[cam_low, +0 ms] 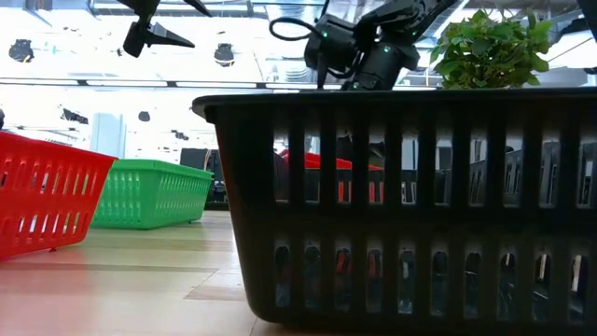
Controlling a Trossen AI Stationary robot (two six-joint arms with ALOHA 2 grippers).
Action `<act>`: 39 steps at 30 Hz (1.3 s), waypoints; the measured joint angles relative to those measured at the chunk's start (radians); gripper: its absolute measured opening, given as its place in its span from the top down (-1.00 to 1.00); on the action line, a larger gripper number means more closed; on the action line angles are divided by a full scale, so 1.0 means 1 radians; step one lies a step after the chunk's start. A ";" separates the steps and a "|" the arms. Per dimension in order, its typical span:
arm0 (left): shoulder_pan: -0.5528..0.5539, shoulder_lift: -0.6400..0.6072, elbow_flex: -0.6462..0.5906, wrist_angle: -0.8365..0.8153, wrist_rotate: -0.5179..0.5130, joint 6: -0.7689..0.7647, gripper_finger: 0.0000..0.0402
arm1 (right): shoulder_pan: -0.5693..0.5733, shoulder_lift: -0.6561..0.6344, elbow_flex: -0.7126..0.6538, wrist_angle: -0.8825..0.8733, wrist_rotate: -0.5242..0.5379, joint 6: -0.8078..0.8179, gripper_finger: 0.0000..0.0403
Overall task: Stack baskets by color
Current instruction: Stack the top red bin on top of the middle red bin, then stack the bottom green bin on top of the top green bin
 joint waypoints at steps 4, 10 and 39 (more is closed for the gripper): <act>0.000 0.000 0.000 0.000 0.002 -0.004 -0.44 | -0.017 0.000 0.000 -0.032 0.037 0.000 0.62; 0.000 0.000 0.000 0.000 0.002 -0.011 -0.44 | -0.038 0.000 0.000 -0.024 0.043 -0.006 0.62; 0.000 -0.001 0.000 0.000 0.123 -0.026 -0.44 | 0.351 -0.412 0.127 -0.836 0.018 0.371 0.45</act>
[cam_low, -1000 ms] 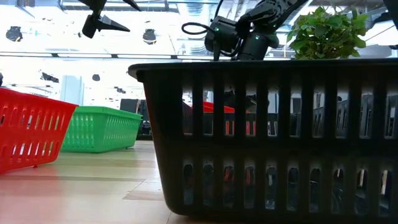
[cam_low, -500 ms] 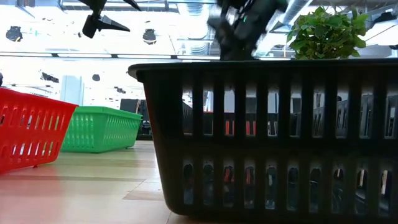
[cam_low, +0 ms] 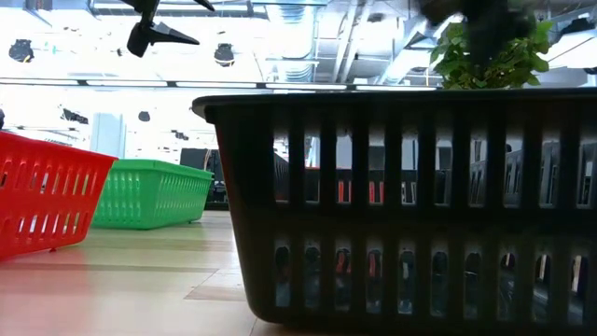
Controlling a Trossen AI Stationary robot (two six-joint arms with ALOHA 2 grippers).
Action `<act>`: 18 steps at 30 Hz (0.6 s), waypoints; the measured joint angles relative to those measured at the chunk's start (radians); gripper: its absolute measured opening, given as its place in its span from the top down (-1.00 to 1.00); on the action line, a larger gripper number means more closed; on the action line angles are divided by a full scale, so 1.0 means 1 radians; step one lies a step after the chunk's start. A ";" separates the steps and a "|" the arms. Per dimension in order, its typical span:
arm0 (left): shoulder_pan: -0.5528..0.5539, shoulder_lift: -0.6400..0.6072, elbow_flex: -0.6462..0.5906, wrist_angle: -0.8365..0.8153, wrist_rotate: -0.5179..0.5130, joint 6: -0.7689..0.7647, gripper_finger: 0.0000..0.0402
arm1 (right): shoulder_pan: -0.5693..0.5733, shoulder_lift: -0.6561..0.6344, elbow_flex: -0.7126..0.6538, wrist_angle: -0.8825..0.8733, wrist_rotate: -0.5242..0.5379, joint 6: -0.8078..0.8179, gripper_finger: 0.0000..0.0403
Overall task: Stack baskets by color
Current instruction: Stack the bottom green bin on top of the top green bin
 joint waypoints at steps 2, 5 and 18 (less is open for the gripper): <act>0.000 0.000 0.000 -0.005 0.003 0.000 -0.44 | 0.114 0.003 0.000 -0.033 -0.027 0.161 0.32; 0.000 0.000 0.000 -0.018 0.006 0.000 -0.44 | 0.279 0.011 -0.001 -0.049 -0.041 0.440 0.11; 0.000 0.001 0.000 -0.016 -0.010 0.018 -0.44 | 0.689 0.127 -0.144 0.159 -0.149 1.177 -0.11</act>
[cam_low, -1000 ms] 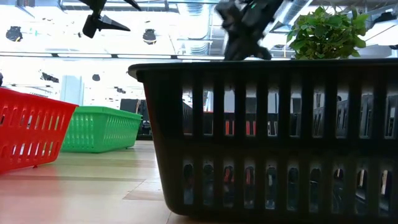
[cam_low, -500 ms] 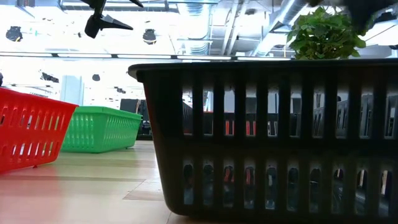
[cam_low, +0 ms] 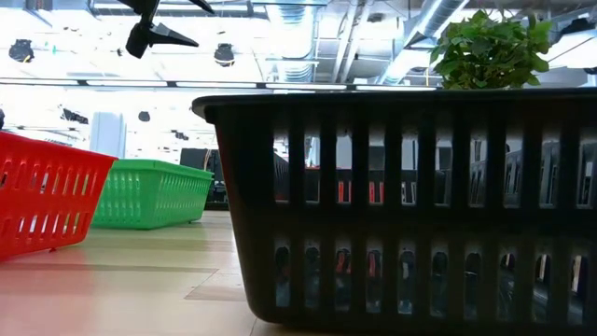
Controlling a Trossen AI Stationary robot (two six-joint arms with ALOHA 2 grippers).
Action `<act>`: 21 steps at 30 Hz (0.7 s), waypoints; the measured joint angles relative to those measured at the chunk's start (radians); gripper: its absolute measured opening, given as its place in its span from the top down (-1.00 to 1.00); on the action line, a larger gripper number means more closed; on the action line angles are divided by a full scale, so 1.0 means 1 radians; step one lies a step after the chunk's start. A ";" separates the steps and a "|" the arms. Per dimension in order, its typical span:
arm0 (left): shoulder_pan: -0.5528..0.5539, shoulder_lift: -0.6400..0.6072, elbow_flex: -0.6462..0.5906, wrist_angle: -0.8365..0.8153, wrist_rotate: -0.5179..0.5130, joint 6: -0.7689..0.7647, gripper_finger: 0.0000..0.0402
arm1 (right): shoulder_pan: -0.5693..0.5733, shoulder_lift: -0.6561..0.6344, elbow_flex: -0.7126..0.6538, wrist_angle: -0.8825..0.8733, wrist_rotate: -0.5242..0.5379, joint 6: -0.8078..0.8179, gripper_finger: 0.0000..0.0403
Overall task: Stack baskets by color
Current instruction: Stack the bottom green bin on top of the top green bin
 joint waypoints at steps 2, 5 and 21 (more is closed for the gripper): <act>0.000 0.000 0.000 0.000 -0.007 0.001 -0.44 | 0.003 0.031 -0.019 0.050 -0.001 0.000 -0.09; 0.000 0.000 0.000 0.000 -0.015 0.000 -0.44 | -0.001 0.073 -0.036 0.126 -0.001 0.000 -0.05; 0.000 0.000 0.000 -0.002 -0.023 0.003 -0.44 | -0.002 0.177 -0.083 0.194 0.000 -0.003 0.34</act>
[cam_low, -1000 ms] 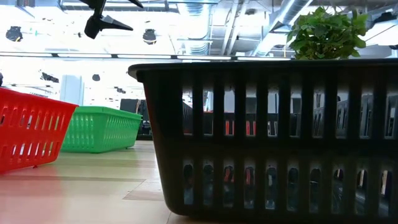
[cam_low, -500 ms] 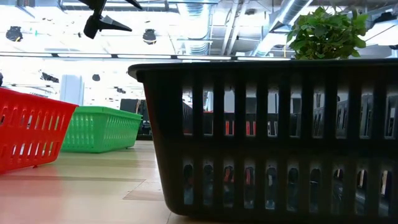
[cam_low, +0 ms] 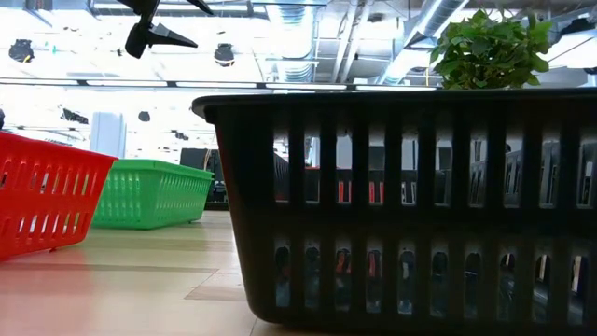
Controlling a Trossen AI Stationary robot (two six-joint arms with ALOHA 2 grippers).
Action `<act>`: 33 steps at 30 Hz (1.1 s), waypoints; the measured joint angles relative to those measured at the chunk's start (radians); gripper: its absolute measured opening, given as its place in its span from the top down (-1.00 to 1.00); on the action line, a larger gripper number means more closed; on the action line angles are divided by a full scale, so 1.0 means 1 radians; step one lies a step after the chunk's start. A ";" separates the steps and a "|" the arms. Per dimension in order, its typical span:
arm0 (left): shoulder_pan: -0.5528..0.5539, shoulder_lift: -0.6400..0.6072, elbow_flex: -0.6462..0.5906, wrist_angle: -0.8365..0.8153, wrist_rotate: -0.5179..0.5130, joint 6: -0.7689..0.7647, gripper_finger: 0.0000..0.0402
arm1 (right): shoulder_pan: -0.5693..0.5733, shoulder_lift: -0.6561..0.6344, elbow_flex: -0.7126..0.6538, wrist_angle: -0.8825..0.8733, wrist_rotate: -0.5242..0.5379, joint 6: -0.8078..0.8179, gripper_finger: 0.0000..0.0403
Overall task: Stack baskets by color
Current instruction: Stack the bottom green bin on top of the top green bin
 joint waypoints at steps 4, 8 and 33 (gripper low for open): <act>0.000 0.000 0.000 -0.001 0.000 0.002 -0.44 | -0.013 0.000 -0.033 0.045 0.000 -0.004 0.67; 0.000 0.000 0.000 -0.001 -0.001 0.002 -0.44 | -0.030 -0.008 -0.032 0.044 0.014 -0.032 0.93; 0.000 0.000 0.000 -0.006 0.031 0.028 -0.44 | -0.419 -0.362 0.169 -0.261 0.423 -0.425 0.98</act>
